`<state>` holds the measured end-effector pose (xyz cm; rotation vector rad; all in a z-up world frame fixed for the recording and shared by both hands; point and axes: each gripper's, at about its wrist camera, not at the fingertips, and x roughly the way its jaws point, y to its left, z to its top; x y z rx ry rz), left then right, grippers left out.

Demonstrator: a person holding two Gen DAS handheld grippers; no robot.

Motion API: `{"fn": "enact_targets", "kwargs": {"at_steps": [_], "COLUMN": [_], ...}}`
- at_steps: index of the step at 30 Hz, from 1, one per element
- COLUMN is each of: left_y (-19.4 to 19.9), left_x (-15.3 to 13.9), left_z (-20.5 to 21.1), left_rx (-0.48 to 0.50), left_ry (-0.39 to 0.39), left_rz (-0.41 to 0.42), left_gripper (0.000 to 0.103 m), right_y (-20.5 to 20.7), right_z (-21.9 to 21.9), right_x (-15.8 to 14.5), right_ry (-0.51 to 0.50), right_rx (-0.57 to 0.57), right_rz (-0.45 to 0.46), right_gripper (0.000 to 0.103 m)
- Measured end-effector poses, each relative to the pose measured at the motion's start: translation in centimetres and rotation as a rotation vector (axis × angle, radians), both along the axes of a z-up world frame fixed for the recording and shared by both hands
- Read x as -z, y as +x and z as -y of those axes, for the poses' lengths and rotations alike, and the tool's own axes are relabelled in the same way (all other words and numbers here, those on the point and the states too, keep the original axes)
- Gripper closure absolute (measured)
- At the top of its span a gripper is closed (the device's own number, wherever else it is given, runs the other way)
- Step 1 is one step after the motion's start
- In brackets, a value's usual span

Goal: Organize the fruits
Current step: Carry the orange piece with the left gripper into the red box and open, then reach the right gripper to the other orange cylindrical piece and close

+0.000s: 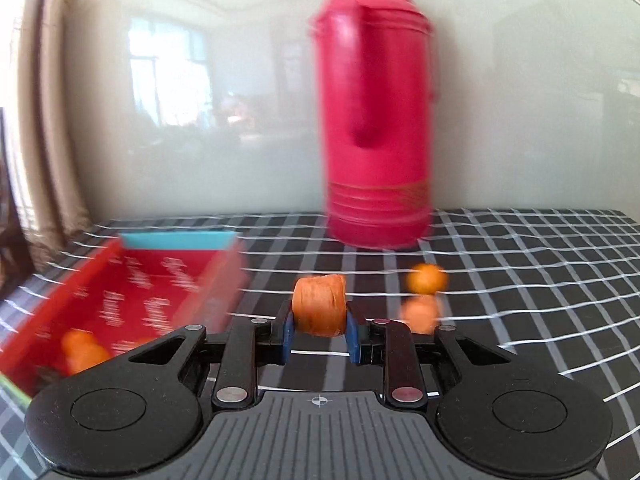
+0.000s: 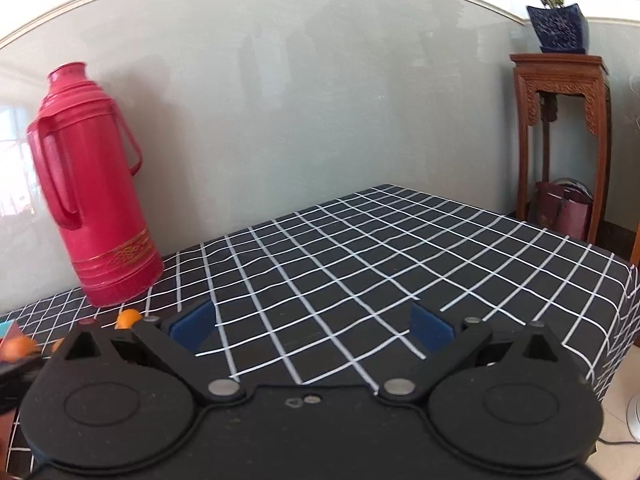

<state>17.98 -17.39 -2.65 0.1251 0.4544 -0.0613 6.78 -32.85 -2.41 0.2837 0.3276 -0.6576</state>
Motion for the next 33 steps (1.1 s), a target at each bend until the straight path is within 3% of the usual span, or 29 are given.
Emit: {"fn": "enact_targets", "kwargs": {"at_steps": [5, 10, 20, 21, 24, 27, 30, 33], "left_y": [0.0, 0.5, 0.8, 0.8, 0.7, 0.0, -0.6, -1.1], "left_x": [-0.6, 0.1, 1.2, 1.3, 1.1, 0.5, -0.1, -0.7], "left_z": [-6.3, -11.9, -16.2, -16.6, -17.5, -17.9, -18.6, -20.2], "left_rx": [-0.109, -0.198, -0.246, -0.252, -0.276, -0.265, -0.299, -0.334], "left_ry": [0.035, 0.035, -0.010, -0.020, -0.042, -0.049, -0.037, -0.062], "left_rz": [0.012, -0.034, -0.078, -0.081, -0.068, -0.029, 0.015, 0.046], "left_gripper": [0.077, 0.077, 0.076, 0.069, 0.021, 0.018, 0.005, 0.004], "right_y": [1.3, 2.7, 5.0, 5.2, 6.0, 6.8, 7.7, 8.6], "right_z": [-2.6, -5.2, -8.7, -8.9, -9.9, -10.8, -11.3, -11.6], "right_x": [-0.1, 0.0, 0.4, 0.5, 0.9, 1.2, 1.5, 2.0], "right_ry": [-0.021, -0.070, -0.086, -0.085, -0.086, -0.083, -0.074, -0.068], "right_rx": [-0.063, -0.133, -0.234, -0.243, -0.269, -0.296, -0.313, -0.314], "right_rz": [-0.007, -0.018, -0.039, -0.043, -0.059, -0.076, -0.089, -0.106], "right_gripper": [0.006, 0.006, 0.006, 0.006, 0.006, 0.006, 0.006, 0.006]}}
